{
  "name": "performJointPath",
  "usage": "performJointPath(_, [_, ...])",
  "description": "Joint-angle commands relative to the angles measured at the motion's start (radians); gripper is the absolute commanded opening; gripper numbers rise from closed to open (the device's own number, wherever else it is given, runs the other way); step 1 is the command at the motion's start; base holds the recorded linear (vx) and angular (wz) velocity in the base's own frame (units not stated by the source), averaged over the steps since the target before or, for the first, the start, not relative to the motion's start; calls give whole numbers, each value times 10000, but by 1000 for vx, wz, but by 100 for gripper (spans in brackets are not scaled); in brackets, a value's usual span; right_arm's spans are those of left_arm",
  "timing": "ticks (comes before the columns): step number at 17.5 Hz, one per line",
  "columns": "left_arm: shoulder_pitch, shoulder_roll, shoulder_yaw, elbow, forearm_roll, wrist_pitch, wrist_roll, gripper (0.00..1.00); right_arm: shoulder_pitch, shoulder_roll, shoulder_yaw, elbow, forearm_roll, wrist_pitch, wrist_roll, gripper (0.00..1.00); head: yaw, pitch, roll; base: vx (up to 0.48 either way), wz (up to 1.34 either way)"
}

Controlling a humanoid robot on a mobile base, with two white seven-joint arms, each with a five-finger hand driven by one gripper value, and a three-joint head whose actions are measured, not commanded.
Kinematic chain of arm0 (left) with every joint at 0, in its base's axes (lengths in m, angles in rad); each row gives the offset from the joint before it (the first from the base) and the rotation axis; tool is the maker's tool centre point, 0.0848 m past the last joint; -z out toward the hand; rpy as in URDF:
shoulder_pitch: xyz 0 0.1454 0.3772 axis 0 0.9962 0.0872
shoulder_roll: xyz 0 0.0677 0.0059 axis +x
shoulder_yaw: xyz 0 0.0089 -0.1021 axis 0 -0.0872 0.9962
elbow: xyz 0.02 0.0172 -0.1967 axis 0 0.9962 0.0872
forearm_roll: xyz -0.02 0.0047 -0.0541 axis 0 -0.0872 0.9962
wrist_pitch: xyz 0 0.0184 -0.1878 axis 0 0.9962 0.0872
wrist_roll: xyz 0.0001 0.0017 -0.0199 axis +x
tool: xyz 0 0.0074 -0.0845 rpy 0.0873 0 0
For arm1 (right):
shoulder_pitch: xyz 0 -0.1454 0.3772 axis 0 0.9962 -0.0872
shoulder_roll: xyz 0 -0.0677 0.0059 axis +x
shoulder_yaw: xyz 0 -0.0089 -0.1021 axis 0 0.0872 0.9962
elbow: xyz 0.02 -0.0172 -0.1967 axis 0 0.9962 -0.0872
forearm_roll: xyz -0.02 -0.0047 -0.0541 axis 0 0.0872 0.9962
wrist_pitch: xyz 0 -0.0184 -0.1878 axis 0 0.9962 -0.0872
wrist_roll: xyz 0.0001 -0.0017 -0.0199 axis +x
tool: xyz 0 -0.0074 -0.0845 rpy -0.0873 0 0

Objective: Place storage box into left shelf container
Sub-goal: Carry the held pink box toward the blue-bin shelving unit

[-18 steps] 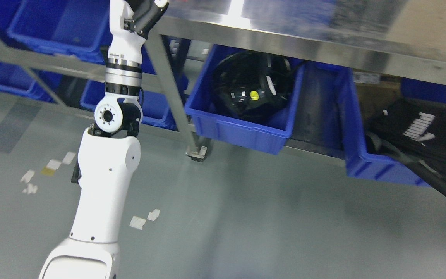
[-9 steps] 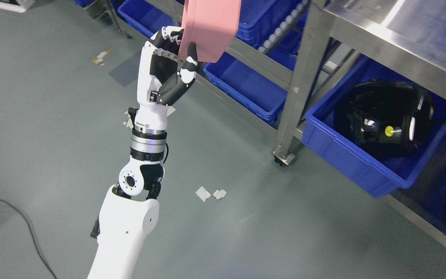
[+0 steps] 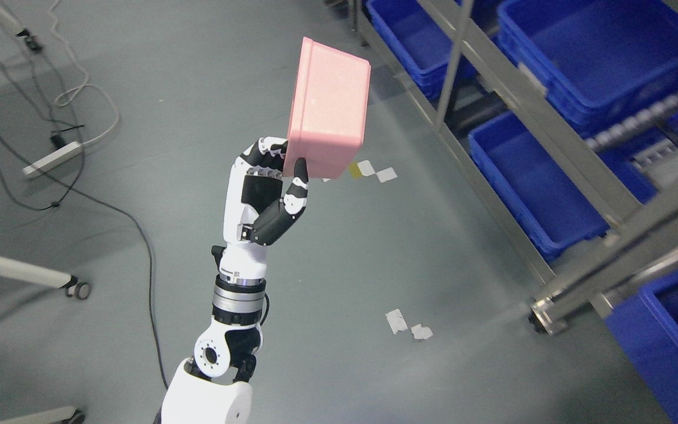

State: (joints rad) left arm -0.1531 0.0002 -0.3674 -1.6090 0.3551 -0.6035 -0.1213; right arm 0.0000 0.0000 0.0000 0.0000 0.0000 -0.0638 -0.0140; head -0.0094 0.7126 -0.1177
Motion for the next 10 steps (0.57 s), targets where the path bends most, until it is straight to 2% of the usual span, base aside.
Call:
performJointPath(1, [1116, 173, -407, -569, 8, -208, 2, 1, -61, -175, -30, -175, -15, -7, 17, 100, 0, 0, 0, 301, 835])
performJointPath(5, [1270, 173, -223, -569, 8, -208, -29, 1, -61, -175, -30, -175, -15, -7, 17, 100, 0, 1, 0, 344, 808])
performJointPath(10, [1270, 173, -253, -569, 8, -208, -29, 1, -61, -175, -30, -175, -15, -7, 2, 100, 0, 1, 0, 394, 482])
